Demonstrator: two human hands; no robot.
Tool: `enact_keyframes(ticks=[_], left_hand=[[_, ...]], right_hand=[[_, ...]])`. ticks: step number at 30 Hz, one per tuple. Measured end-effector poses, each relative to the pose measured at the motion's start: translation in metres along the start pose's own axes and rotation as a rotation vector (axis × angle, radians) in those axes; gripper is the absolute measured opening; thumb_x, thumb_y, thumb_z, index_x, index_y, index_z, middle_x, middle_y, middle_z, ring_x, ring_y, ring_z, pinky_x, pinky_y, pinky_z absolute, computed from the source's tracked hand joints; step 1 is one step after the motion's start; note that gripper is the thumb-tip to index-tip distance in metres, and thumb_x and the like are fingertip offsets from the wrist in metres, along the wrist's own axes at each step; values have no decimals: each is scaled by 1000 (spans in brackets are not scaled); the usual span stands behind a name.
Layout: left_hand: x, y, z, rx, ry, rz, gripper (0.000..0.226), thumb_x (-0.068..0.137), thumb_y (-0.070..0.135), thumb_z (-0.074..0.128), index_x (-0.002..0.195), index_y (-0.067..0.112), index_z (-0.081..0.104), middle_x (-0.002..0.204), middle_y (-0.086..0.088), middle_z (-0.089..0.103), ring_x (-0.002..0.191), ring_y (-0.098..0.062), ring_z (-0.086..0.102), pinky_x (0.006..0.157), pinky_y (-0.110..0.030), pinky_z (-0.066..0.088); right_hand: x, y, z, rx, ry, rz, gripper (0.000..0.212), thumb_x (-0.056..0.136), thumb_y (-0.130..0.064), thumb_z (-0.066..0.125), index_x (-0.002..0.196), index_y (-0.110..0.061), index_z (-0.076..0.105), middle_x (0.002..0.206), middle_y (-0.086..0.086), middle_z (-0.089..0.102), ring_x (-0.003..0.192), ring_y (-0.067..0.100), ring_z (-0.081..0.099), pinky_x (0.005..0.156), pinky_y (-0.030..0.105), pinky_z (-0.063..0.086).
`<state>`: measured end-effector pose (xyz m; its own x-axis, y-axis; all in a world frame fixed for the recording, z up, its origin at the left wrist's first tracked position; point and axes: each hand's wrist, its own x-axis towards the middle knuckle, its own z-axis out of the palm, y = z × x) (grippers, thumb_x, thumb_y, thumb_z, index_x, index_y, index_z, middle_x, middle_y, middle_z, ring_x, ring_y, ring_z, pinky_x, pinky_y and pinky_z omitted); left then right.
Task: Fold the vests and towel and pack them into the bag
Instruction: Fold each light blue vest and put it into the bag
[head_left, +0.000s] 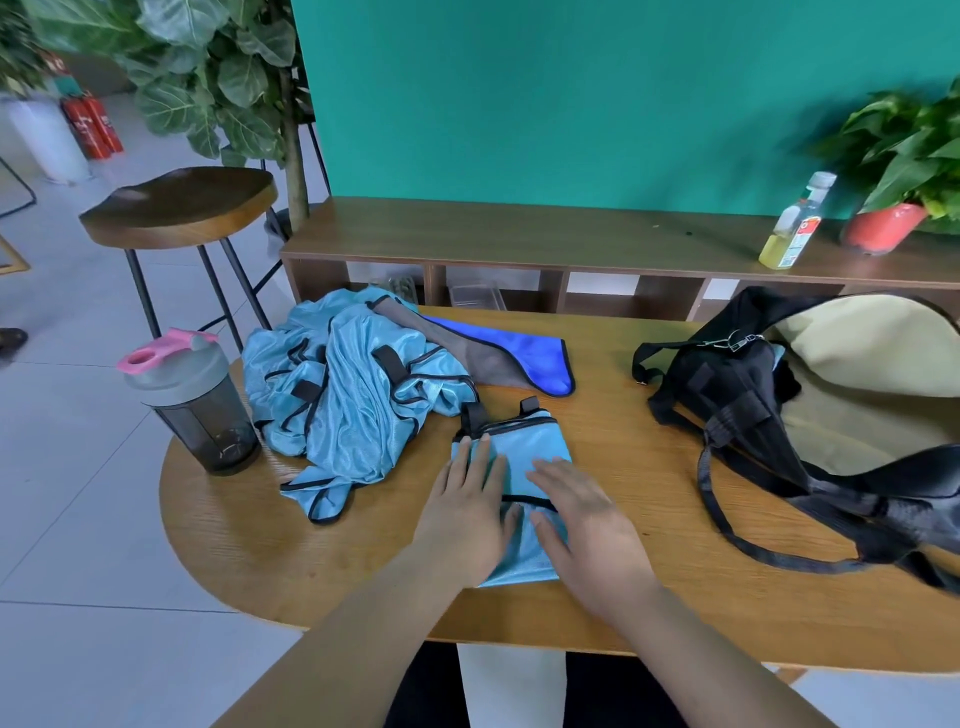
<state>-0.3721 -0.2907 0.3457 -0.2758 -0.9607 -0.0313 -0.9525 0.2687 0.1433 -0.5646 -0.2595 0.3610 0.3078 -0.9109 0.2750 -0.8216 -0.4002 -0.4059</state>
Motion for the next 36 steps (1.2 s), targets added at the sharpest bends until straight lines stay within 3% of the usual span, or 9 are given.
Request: enact_keyframes(ticks=[2, 4, 11, 16, 23, 27, 29, 32, 36], left_hand=[[-2, -1, 4, -6, -20, -9, 74, 110, 57, 20, 168, 16, 2, 174, -8, -21, 159, -28, -24, 132, -46, 0], [-4, -3, 5, 13, -29, -6, 76, 109, 59, 17, 168, 14, 0, 173, -9, -21, 159, -28, -24, 131, -43, -1], [-11, -4, 8, 18, -10, -11, 76, 108, 61, 12, 168, 16, 1, 175, -9, -8, 160, -26, -22, 132, -43, -1], [-10, -5, 8, -5, -14, -8, 77, 107, 63, 11, 167, 19, -9, 174, -6, -18, 158, -23, -26, 131, -42, -6], [-12, -8, 9, 11, 48, 28, 78, 106, 63, 10, 168, 19, -5, 175, -3, -17, 157, -23, -30, 130, -42, -11], [-12, -9, 9, -7, 30, 28, 77, 106, 64, 11, 168, 20, -7, 174, -3, -22, 156, -22, -31, 131, -45, -3], [-12, -9, 8, -7, 19, 18, 78, 106, 64, 11, 167, 21, -10, 172, -3, -27, 155, -21, -33, 131, -44, -4], [-12, -8, 8, 12, 10, 7, 78, 106, 66, 10, 167, 23, -11, 170, -2, -33, 154, -21, -36, 131, -44, -6], [-11, -8, 7, 24, -10, 17, 77, 106, 66, 10, 168, 23, -6, 171, -1, -31, 154, -23, -35, 131, -45, -7]], right_hand=[[5, 9, 2, -118, -204, 47, 60, 109, -52, 39, 164, -31, 30, 174, -15, 12, 160, 4, 3, 129, 27, 10], [2, 14, 7, -176, -293, 41, 64, 108, -58, 32, 166, -33, 25, 175, -14, 3, 160, 5, -2, 130, 30, 5], [38, 6, 9, -124, 82, -19, 33, 101, -22, 64, 134, -24, 69, 141, -8, 61, 133, 15, 56, 110, 39, 50], [106, -12, 22, -210, -241, -212, 58, 105, -20, 58, 159, -30, 41, 169, -12, 30, 158, 14, 23, 129, 35, 20], [150, -11, 39, -433, -491, -136, 58, 112, -29, 38, 167, -21, 20, 176, -6, 10, 161, 13, 12, 131, 42, 11], [153, -13, 41, -409, -385, -111, 64, 112, -33, 37, 168, -15, 12, 176, -2, 7, 161, 19, 9, 131, 42, 12], [142, -14, 37, -391, -180, -131, 65, 103, -26, 57, 163, -15, 32, 169, 1, 29, 156, 22, 27, 127, 42, 26], [110, -7, 32, -300, 105, 41, 49, 88, -15, 71, 137, -17, 64, 136, 2, 56, 122, 27, 54, 99, 42, 51], [94, 16, 31, -320, -70, 238, 49, 107, -33, 46, 155, -24, 47, 154, -4, 44, 141, 22, 40, 112, 40, 41]])
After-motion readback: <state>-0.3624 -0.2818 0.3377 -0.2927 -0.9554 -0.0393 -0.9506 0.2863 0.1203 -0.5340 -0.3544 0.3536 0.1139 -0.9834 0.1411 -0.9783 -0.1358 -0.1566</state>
